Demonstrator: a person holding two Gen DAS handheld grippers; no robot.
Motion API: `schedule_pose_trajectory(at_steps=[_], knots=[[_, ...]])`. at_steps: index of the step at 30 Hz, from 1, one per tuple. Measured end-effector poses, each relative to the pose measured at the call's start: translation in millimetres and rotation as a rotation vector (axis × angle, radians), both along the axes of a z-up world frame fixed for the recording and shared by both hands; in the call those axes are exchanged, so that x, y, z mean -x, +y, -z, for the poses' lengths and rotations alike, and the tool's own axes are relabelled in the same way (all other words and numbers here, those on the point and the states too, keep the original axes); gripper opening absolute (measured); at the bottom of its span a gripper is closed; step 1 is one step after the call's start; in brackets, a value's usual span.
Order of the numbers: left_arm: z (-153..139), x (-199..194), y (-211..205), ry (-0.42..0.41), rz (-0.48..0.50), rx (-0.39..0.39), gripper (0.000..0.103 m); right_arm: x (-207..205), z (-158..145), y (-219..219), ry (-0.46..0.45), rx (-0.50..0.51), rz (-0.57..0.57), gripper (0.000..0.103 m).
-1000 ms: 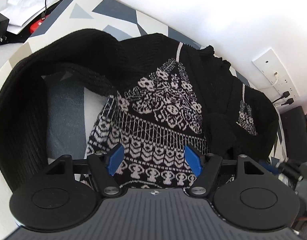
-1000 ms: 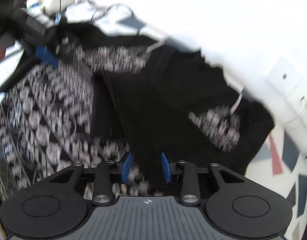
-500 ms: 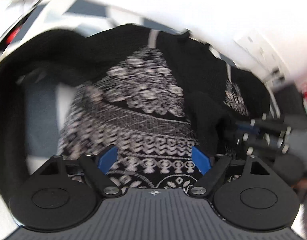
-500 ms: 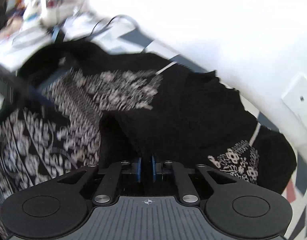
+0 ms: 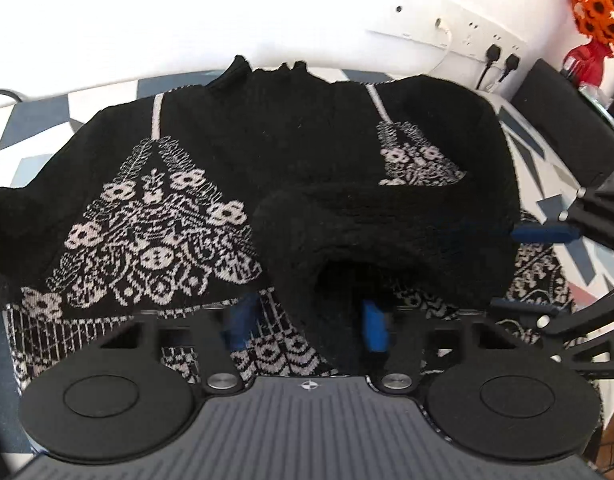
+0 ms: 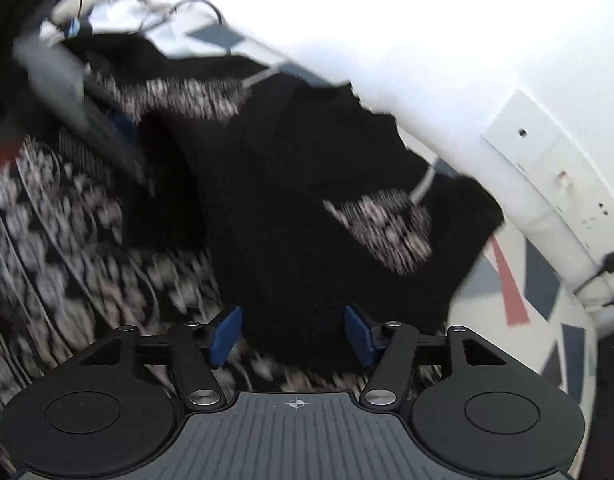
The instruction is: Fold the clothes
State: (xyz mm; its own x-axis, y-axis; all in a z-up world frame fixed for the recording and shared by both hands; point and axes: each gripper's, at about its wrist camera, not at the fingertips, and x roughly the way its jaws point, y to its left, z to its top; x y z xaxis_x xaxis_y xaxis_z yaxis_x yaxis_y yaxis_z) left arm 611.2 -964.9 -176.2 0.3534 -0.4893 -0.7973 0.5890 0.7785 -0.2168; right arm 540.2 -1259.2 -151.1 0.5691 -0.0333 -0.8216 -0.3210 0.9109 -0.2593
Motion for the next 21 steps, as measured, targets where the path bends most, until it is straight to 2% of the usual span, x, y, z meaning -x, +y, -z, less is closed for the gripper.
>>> schedule_pose_trajectory(at_steps=[1,4,5,6,8,10,11,13,18,21], knots=[[-3.7,0.3,-0.2,-0.022,-0.005,-0.009,0.013,1.9,4.3,-2.5,0.004,0.007,0.009,0.056],[-22.4,3.2,0.3,-0.132,-0.025,-0.040,0.008,1.6,11.5,-7.6,-0.021,0.010,0.033,0.055],[-32.4,2.6,1.9,-0.179,-0.038,-0.043,0.007,0.8,12.7,-9.3,-0.033,0.008,0.041,0.047],[-45.1,0.8,6.2,-0.233,-0.061,-0.036,0.007,-1.5,9.0,-11.9,-0.057,-0.011,0.061,0.034],[-72.0,-4.2,15.3,-0.354,-0.123,-0.021,0.006,-6.2,1.5,-17.0,-0.104,-0.047,0.101,0.027],[-96.0,-10.9,27.0,-0.477,-0.214,-0.012,0.006,-9.7,-8.4,-21.1,-0.170,-0.080,0.139,0.033],[-100.1,-16.3,32.0,-0.497,-0.240,-0.018,0.006,-10.9,-14.3,-22.7,-0.208,-0.094,0.156,0.042],[-105.7,-27.8,41.5,-0.524,-0.288,-0.035,0.007,-13.6,-19.8,-26.9,-0.228,-0.119,0.161,0.047],[-65.3,-36.3,39.0,-0.425,-0.228,-0.135,0.006,-25.5,-8.8,-41.4,-0.179,-0.113,0.219,0.047],[-51.0,-28.6,38.6,-0.404,-0.221,-0.156,0.007,-36.4,-9.8,-61.7,-0.179,-0.204,0.313,0.047]])
